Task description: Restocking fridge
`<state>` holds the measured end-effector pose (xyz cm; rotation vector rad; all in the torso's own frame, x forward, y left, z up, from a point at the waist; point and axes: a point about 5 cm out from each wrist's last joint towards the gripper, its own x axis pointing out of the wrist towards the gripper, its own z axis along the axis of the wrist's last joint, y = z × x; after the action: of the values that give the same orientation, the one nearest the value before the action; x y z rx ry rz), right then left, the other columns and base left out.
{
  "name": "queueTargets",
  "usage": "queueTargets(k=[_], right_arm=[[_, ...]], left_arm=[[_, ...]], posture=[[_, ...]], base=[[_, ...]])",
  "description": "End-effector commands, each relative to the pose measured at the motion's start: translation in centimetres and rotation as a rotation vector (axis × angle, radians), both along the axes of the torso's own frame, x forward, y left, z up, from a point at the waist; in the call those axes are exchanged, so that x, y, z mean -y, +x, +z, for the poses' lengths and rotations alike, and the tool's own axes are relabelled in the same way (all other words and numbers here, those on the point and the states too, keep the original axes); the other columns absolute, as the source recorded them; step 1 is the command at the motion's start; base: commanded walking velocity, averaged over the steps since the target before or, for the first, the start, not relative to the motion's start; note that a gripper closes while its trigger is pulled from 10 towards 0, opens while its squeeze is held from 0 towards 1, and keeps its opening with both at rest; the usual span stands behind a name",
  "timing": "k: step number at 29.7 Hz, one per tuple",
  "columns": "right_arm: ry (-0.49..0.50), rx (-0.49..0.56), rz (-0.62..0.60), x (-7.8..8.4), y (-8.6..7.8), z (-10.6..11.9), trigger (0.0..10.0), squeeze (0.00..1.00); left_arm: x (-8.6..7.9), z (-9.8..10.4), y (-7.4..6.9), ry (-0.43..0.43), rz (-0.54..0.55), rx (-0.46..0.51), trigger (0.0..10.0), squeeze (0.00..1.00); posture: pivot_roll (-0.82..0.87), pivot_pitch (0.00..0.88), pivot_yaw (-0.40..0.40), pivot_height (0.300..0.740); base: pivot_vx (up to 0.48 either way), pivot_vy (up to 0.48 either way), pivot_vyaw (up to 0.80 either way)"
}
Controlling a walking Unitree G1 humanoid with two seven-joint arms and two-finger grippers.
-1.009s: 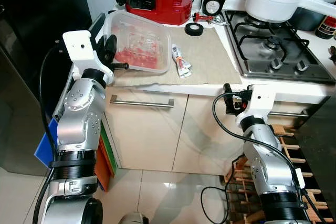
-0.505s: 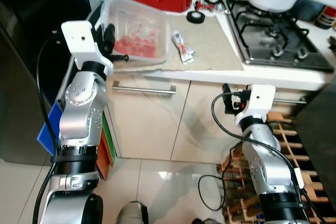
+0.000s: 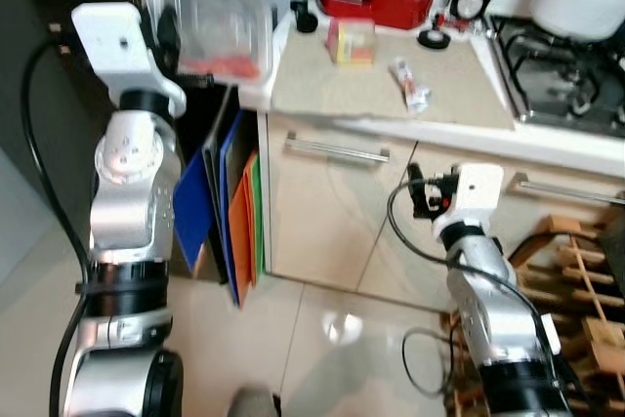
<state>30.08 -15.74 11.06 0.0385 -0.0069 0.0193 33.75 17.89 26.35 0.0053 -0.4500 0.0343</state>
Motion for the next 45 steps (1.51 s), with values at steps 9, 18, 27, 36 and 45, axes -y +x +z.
queueTargets(k=[9, 18, 27, 36, 45], right_arm=[[-0.001, 0.002, -0.017, 0.5, -0.1, -0.1, 10.0, 0.03], [-0.001, 0.002, -0.02, 0.5, -0.2, -0.2, 10.0, 0.03], [-0.004, 0.0, -0.018, 0.6, -0.2, -0.3, 10.0, 0.03], [-0.005, -0.001, -0.018, 0.6, -0.2, -0.3, 10.0, 0.03], [-0.007, -0.004, -0.022, 0.6, -0.3, -0.4, 10.0, 0.03]], left_arm=[[1.4, -0.2, -0.3, 0.02, -0.057, -0.005, 10.0, 0.0], [1.4, 0.0, -0.2, 0.029, -0.064, -0.005, 10.0, 0.0], [1.4, -0.1, -0.1, 0.029, -0.066, -0.009, 10.0, 0.0], [1.4, -0.3, 0.0, 0.031, -0.067, -0.016, 10.0, 0.0], [1.5, -1.6, 0.3, 0.04, -0.085, -0.071, 10.0, 0.0]], posture=[[0.14, 0.0, -0.031, 0.74], [0.14, 0.0, -0.03, 0.74], [0.14, 0.0, -0.032, 0.74], [0.13, 0.0, -0.031, 0.74], [0.13, 0.0, -0.029, 0.74]], base=[[-0.127, 0.0, 0.0], [-0.287, 0.0, 0.0], [-0.287, 0.0, 0.0], [-0.287, 0.0, 0.0], [-0.191, 0.0, 0.0]])
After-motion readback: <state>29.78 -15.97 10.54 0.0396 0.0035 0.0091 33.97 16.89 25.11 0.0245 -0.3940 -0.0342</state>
